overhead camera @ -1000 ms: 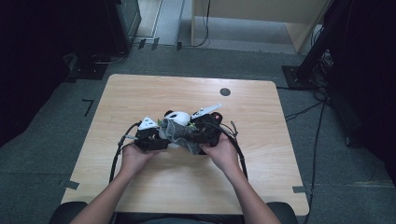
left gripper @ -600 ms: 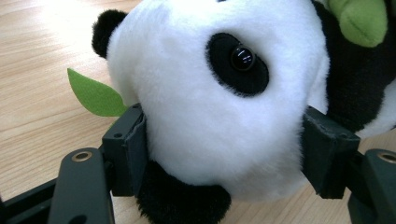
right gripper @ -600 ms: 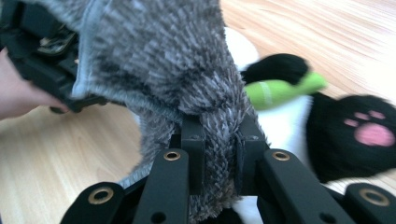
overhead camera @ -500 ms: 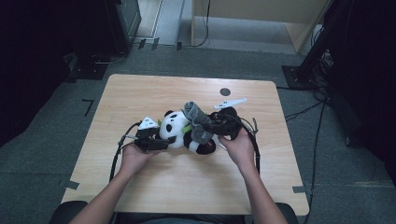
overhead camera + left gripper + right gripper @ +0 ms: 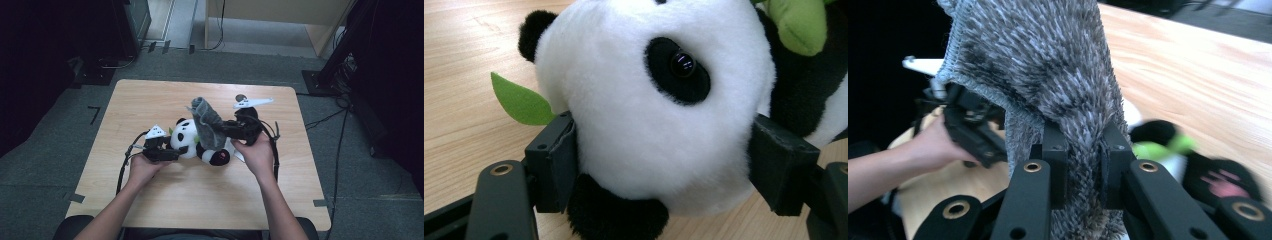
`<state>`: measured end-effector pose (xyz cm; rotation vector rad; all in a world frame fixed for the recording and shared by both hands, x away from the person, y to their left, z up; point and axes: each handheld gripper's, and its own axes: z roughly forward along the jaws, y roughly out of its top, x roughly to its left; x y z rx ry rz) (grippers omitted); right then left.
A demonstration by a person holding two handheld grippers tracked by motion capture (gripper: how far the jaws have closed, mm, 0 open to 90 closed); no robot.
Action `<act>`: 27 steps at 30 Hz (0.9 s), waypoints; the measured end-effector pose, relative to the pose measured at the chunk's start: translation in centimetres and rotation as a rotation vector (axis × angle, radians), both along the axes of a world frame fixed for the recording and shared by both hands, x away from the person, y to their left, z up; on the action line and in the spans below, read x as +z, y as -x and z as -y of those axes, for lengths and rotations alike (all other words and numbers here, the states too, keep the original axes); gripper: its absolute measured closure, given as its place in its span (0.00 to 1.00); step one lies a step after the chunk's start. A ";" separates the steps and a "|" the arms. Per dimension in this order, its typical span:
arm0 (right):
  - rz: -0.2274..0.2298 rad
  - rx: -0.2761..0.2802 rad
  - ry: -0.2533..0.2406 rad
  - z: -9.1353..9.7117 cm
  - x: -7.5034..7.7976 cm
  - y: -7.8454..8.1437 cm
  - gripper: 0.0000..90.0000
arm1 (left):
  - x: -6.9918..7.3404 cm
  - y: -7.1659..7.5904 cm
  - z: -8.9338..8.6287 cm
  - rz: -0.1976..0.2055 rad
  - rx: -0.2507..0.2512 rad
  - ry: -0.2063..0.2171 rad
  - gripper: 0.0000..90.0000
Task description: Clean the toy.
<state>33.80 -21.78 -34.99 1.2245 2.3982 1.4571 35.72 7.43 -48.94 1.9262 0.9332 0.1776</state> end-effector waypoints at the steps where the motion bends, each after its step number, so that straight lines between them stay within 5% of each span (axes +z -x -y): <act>1: -0.016 0.015 -0.013 -0.6 -0.2 -0.1 0.88 | 0.0 0.0 0.0 0.001 0.000 0.000 0.26; 7: -0.105 0.088 -0.025 -4.0 -2.8 -2.0 0.88 | 0.0 0.1 0.0 0.004 0.006 0.002 0.26; 12: -0.195 0.091 0.031 -5.6 -6.0 -3.3 0.88 | 0.0 0.1 0.1 0.011 0.010 -0.008 0.26; 18: -0.128 0.114 0.137 -6.2 -6.1 -2.6 0.88 | 0.1 0.2 0.4 0.009 0.020 -0.031 0.27; 27: -0.079 0.111 0.207 -4.0 -5.3 -1.3 0.88 | 0.2 0.2 0.5 -0.006 0.033 -0.064 0.29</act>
